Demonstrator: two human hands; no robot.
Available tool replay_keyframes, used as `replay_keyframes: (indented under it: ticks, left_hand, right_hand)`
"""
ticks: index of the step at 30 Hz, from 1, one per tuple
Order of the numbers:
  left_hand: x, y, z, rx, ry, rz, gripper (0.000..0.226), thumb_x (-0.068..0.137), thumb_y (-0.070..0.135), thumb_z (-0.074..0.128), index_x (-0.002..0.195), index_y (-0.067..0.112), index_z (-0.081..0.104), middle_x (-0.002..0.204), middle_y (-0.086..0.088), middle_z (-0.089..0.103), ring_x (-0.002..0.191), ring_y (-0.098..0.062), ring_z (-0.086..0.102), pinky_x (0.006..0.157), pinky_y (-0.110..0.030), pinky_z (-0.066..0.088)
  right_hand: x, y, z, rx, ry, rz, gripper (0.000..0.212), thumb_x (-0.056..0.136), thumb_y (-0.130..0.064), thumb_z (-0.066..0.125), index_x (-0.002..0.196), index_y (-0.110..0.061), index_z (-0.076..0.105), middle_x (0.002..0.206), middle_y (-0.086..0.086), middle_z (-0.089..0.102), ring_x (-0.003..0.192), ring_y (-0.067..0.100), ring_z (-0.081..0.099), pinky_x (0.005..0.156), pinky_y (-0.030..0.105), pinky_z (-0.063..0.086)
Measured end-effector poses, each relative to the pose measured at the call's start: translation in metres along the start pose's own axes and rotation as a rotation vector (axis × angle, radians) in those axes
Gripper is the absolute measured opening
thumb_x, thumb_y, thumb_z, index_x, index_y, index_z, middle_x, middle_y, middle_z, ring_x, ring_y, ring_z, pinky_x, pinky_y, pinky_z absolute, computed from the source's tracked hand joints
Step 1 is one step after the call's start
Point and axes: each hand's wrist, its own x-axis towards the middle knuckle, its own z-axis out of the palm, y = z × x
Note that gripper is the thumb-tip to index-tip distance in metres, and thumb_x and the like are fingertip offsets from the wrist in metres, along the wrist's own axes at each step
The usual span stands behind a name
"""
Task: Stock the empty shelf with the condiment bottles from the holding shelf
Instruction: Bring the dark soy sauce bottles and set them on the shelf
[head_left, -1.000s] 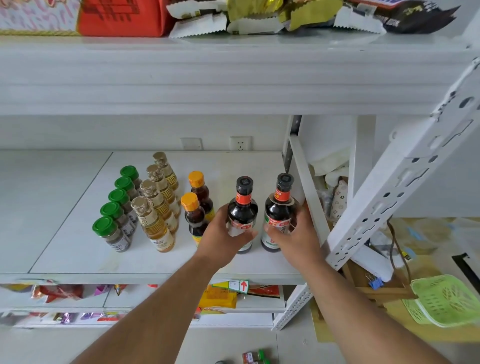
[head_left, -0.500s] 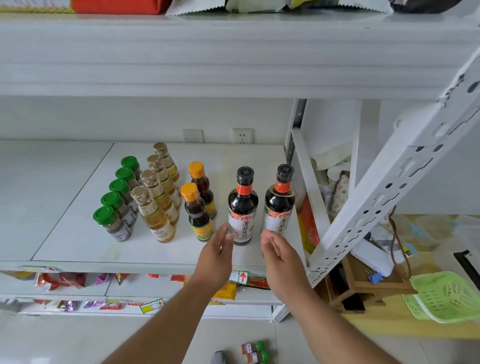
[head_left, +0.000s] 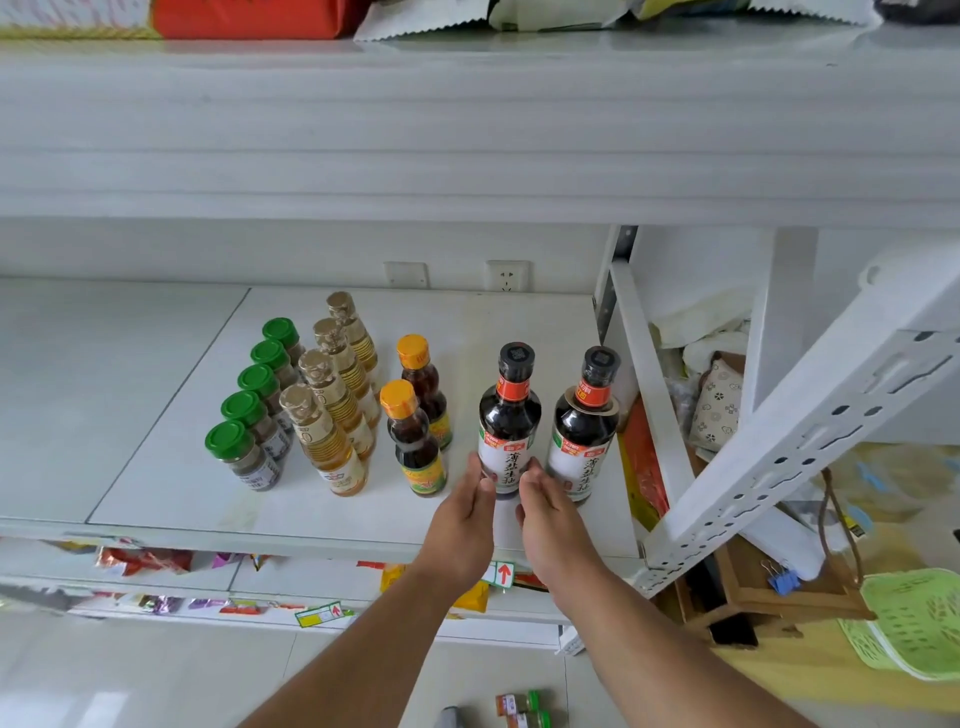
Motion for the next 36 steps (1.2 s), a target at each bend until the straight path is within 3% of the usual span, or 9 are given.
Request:
replay_keyframes:
  ticks: [4, 7, 12, 15, 27, 31, 34, 36]
  left_hand:
    - [0.021, 0.004, 0.000, 0.018, 0.010, -0.014, 0.033, 0.112, 0.024, 0.034, 0.138, 0.045, 0.036, 0.129, 0.038, 0.048, 0.116, 0.029, 0.044, 0.093, 0.006, 0.028]
    - [0.033, 0.008, -0.001, 0.032, 0.017, -0.043, 0.050, 0.112, 0.029, 0.034, 0.160, 0.024, 0.024, 0.143, 0.022, 0.042, 0.137, 0.006, 0.038, 0.103, -0.004, 0.026]
    - [0.051, 0.010, 0.001, 0.051, 0.043, -0.070, 0.055, 0.112, 0.030, 0.035, 0.163, 0.018, 0.020, 0.157, 0.006, 0.041, 0.133, 0.001, 0.035, 0.098, -0.004, 0.026]
    - [0.059, 0.011, 0.001, 0.037, 0.045, -0.079, 0.055, 0.112, 0.029, 0.036, 0.163, 0.019, 0.020, 0.147, 0.009, 0.045, 0.130, 0.000, 0.038, 0.095, -0.003, 0.029]
    - [0.070, 0.011, -0.001, -0.035, 0.052, -0.126, 0.055, 0.111, 0.029, 0.037, 0.163, 0.020, 0.021, 0.151, 0.003, 0.049, 0.131, -0.004, 0.045, 0.104, -0.013, 0.033]
    - [0.049, 0.008, 0.001, -0.027, 0.053, -0.118, 0.054, 0.111, 0.026, 0.040, 0.162, 0.021, 0.022, 0.147, 0.007, 0.051, 0.135, -0.006, 0.045, 0.106, -0.015, 0.032]
    - [0.019, -0.005, 0.006, 0.039, 0.026, -0.125, 0.054, 0.110, 0.032, 0.040, 0.161, 0.025, 0.024, 0.158, 0.010, 0.039, 0.145, -0.004, 0.034, 0.114, -0.018, 0.025]
    - [0.003, -0.009, 0.011, 0.082, 0.006, -0.137, 0.053, 0.110, 0.035, 0.039, 0.161, 0.027, 0.027, 0.161, 0.009, 0.035, 0.145, -0.002, 0.030, 0.113, -0.015, 0.021]
  right_hand:
    - [0.011, -0.013, 0.006, -0.066, 0.031, 0.012, 0.051, 0.110, -0.040, 0.033, 0.160, -0.029, 0.033, 0.163, -0.006, 0.035, 0.151, 0.017, 0.032, 0.125, 0.037, 0.024]
    - [0.022, -0.020, 0.009, -0.127, 0.080, -0.020, 0.051, 0.112, -0.034, 0.032, 0.161, -0.023, 0.031, 0.166, -0.003, 0.030, 0.154, 0.017, 0.025, 0.121, 0.029, 0.018]
    - [0.035, -0.028, 0.018, -0.083, 0.107, -0.005, 0.052, 0.112, -0.033, 0.033, 0.162, -0.020, 0.026, 0.169, 0.001, 0.026, 0.155, 0.019, 0.023, 0.121, 0.028, 0.017]
    - [0.038, -0.032, 0.021, -0.061, 0.119, -0.002, 0.052, 0.112, -0.032, 0.033, 0.162, -0.021, 0.024, 0.169, 0.001, 0.025, 0.155, 0.019, 0.023, 0.122, 0.029, 0.017]
    - [0.037, -0.041, 0.023, -0.057, 0.100, 0.013, 0.053, 0.112, -0.034, 0.031, 0.163, -0.024, 0.021, 0.169, -0.001, 0.023, 0.156, 0.019, 0.021, 0.121, 0.029, 0.018]
    - [0.017, -0.037, 0.017, -0.096, 0.053, -0.013, 0.055, 0.112, -0.034, 0.032, 0.164, -0.022, 0.019, 0.170, -0.003, 0.020, 0.156, 0.015, 0.018, 0.112, 0.018, 0.015]
    - [-0.018, -0.019, 0.003, -0.093, -0.017, 0.004, 0.056, 0.109, -0.042, 0.036, 0.163, -0.028, 0.024, 0.165, -0.012, 0.027, 0.154, 0.007, 0.021, 0.117, 0.021, 0.017]
    - [-0.041, -0.001, -0.012, -0.113, 0.021, 0.023, 0.052, 0.108, -0.045, 0.039, 0.157, -0.031, 0.036, 0.156, -0.017, 0.039, 0.147, 0.005, 0.035, 0.121, 0.027, 0.025]
